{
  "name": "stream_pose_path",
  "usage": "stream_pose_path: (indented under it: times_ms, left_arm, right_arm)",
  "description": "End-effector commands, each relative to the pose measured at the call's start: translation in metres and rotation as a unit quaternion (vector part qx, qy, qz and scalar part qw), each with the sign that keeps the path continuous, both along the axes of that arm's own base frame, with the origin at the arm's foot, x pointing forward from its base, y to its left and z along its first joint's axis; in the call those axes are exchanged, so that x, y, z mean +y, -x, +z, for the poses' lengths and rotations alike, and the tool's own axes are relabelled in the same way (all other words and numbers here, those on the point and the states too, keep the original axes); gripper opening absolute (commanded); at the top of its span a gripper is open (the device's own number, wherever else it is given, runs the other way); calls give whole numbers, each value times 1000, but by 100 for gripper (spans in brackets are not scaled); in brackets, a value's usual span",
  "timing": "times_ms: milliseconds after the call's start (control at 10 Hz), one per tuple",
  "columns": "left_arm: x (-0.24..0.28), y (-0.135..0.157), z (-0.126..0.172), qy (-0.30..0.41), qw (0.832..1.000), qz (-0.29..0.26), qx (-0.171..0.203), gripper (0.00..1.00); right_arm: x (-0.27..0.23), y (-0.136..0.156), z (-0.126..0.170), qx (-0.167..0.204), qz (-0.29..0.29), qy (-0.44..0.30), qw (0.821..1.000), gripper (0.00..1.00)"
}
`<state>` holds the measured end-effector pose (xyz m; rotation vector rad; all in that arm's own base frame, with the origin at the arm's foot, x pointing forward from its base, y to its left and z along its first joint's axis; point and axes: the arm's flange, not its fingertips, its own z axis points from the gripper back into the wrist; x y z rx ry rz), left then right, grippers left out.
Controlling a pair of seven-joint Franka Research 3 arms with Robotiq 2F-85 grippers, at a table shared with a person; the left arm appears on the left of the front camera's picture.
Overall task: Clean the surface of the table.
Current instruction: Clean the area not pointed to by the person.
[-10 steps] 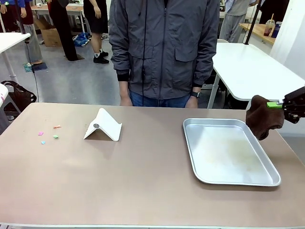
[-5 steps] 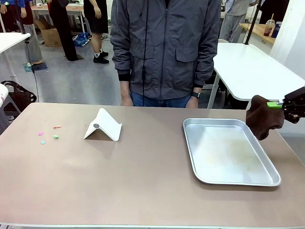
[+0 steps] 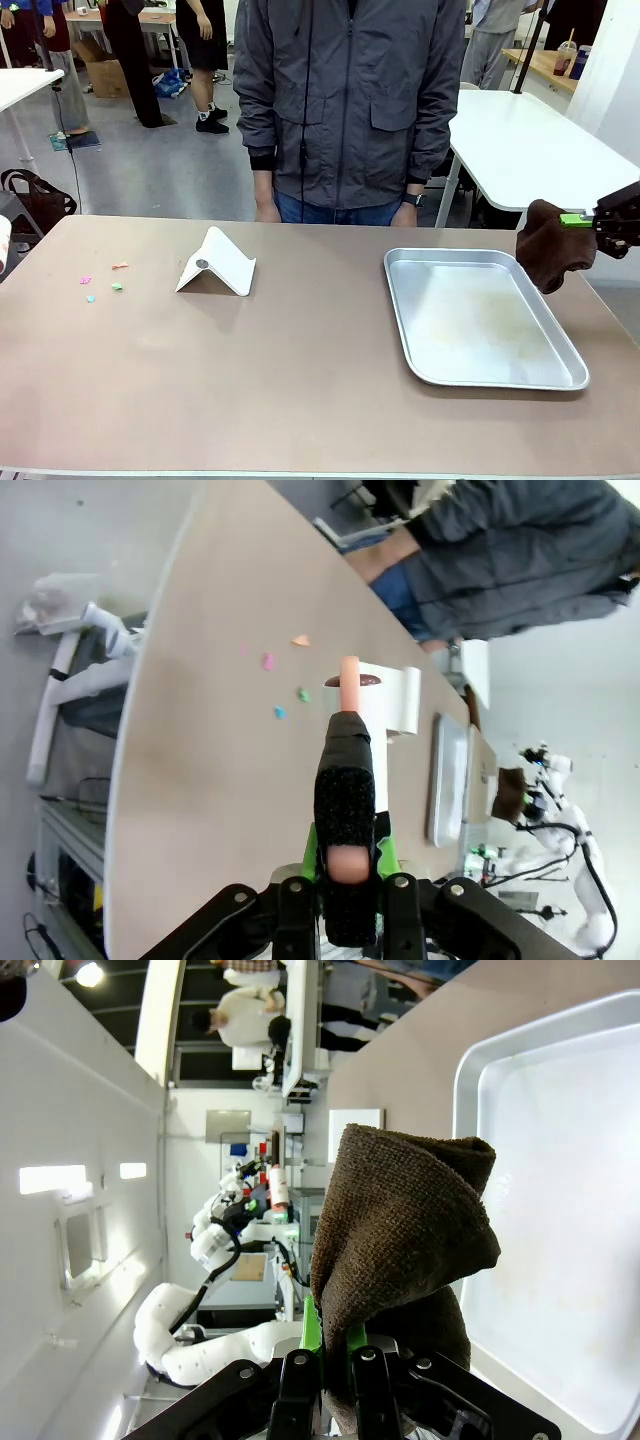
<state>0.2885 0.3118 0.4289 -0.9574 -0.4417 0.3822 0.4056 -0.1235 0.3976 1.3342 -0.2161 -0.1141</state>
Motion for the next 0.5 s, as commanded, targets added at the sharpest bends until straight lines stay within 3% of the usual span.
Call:
stream_pose_path:
  times_ms: [0,400]
  left_arm:
    - [-5,-12,-18,2,1000,14,26,22]
    - [-6,-34,-55,12,996,58,70,22]
  right_arm:
    - [1,-3,6,0,-3,-6,1000,10]
    - [1,-3,6,0,-3,-6,1000,10]
